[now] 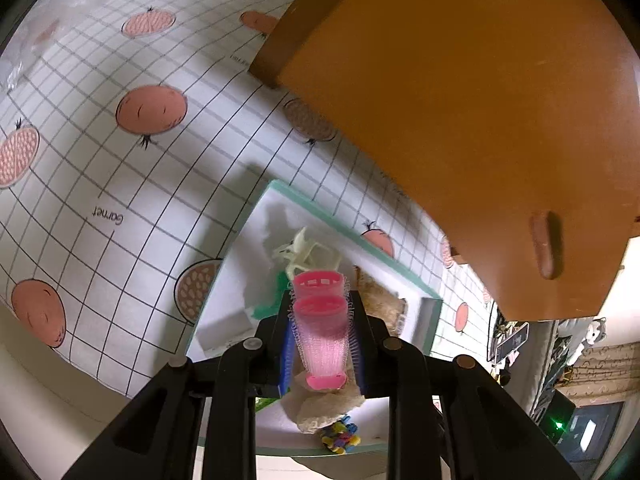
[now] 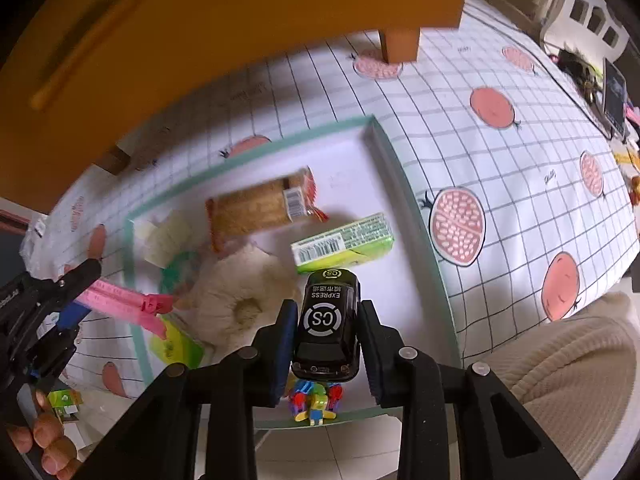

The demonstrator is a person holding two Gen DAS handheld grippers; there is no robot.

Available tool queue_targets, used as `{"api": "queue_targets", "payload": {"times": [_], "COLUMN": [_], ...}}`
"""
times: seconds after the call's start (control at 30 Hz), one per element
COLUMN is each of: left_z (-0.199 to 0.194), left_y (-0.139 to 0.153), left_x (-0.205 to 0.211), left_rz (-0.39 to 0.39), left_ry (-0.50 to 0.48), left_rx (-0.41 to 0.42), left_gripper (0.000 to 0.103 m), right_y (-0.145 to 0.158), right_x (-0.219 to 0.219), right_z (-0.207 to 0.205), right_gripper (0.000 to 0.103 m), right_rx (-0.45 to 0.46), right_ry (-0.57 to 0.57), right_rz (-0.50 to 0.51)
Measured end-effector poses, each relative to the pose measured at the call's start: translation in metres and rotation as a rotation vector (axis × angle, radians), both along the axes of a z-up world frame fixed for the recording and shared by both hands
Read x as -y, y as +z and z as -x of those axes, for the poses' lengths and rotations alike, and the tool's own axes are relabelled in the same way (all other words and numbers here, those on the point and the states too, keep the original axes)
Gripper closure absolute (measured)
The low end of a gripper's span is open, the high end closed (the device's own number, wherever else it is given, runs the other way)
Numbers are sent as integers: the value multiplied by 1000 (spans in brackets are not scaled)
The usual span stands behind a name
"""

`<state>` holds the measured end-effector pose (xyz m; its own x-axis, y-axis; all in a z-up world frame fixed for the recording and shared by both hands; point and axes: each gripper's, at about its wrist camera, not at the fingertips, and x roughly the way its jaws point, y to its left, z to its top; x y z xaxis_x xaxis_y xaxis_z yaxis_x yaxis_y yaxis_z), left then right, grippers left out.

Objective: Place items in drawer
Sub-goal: 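Carry the pink tube in the left gripper while the right gripper carries the car to the drawer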

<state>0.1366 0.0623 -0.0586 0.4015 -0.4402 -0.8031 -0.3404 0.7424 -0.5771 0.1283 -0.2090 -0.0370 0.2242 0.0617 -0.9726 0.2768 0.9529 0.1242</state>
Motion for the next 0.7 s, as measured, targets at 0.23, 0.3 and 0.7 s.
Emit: {"api": "queue_targets", "payload": {"times": [0.23,0.3,0.7], "left_z": [2,3,21], "left_y": [35,49,165], "left_x": [2,1,0], "left_rz": [10,25,78], "left_ry": [-17,-22,-66], "left_rx": [64,88,368], "left_gripper": [78,78,78], "right_y": [29,42,154], "right_x": [-2,-3,0], "right_z": [0,0,-4], "right_gripper": [70,70,70], "right_rx": [68,93,333], "right_ry": [31,42,61], "right_rz": [10,11,-51]}}
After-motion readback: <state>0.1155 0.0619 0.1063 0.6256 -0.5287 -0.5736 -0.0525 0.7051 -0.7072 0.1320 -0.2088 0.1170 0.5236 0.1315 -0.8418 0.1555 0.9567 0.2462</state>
